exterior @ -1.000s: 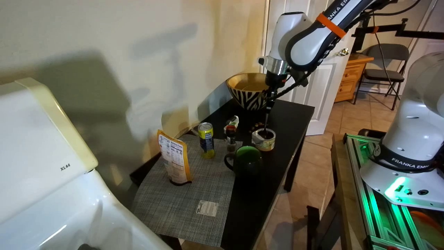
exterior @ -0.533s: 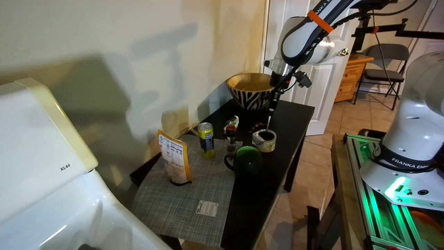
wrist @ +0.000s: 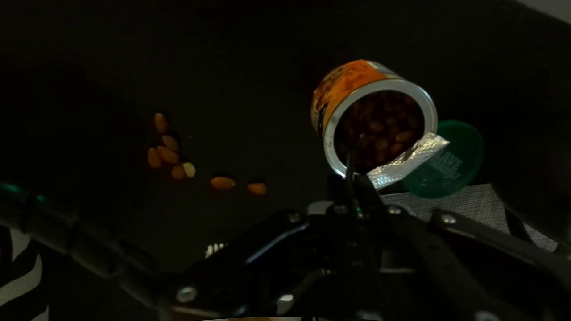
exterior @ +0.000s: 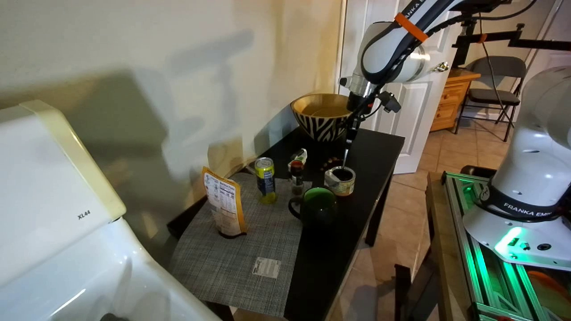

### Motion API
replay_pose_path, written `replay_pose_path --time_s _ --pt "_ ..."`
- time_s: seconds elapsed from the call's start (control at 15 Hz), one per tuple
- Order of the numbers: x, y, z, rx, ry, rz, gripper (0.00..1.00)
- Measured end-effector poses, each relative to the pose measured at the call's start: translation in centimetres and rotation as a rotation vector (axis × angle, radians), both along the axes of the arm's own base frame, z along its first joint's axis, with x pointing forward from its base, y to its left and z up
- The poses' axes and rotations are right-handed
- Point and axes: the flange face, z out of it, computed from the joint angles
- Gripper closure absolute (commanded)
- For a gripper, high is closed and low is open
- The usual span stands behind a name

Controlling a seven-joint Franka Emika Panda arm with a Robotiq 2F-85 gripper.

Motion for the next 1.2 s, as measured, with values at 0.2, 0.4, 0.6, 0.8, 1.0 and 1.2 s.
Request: replay_pose_path --time_s 0.2,0.4,0.6,0.8,1.0,1.2 --pt "0.0 -0.2 -0.2 0.007 -0.002 0.003 0.98" --pt "-0.2 -0.8 -0.5 0.044 -0.017 -0.016 0.98" --pt "-0.4 -1.8 -1.1 0.097 -0.041 -0.055 0.98" --pt "-0.4 -2.8 -1.8 0.15 -0.04 -0.084 0.98" --pt "-0.1 -3.5 -2.3 0.201 -0.012 -0.096 0.98" --pt "0.3 -4.0 -2.8 0.242 0.019 -0.109 0.98"
